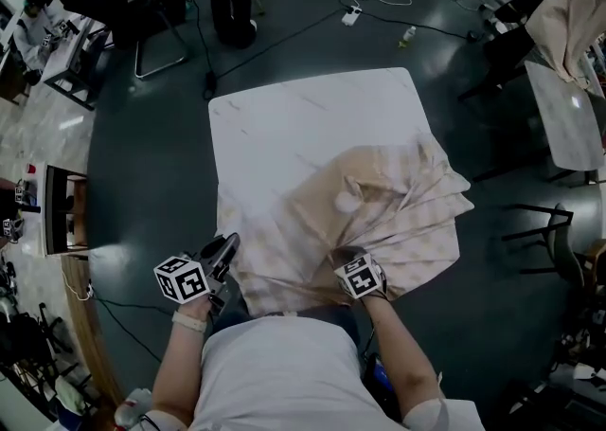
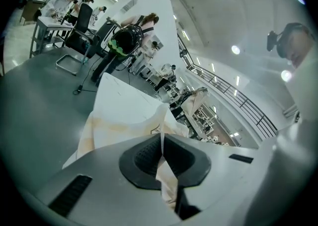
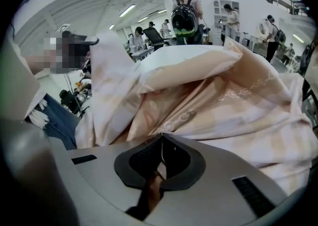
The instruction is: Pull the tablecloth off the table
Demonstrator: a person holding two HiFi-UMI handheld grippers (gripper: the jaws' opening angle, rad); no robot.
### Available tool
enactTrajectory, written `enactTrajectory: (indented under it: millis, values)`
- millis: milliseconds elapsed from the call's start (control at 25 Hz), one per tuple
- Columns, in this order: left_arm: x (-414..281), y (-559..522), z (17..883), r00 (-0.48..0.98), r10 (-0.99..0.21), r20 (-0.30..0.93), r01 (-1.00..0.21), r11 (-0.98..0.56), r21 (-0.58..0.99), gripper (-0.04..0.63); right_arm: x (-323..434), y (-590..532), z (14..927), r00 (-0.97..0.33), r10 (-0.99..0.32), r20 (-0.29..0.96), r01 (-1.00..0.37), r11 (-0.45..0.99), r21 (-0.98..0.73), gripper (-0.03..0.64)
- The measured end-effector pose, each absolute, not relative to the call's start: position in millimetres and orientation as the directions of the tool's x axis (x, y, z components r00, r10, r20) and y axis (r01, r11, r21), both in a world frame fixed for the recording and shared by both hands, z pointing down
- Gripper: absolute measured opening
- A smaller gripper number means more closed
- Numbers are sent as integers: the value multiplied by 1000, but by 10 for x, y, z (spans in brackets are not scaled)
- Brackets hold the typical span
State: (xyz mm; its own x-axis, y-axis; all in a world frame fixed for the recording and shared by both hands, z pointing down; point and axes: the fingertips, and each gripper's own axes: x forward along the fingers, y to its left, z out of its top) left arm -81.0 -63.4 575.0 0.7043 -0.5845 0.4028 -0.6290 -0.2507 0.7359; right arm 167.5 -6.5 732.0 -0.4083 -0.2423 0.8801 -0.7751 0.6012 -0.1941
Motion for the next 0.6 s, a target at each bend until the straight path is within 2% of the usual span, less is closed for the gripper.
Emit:
enactTrajectory:
  millis: [360, 600]
  values:
    - [-685, -577, 5762, 724, -567, 394, -608, -253, 753, 12, 1428, 260, 7340, -481, -186, 857, -721, 640, -265, 26]
    - [-846, -581, 5793, 715, -567, 409, -619, -242, 747, 11, 1155, 454, 7343, -509, -142, 849, -696, 648, -309, 26]
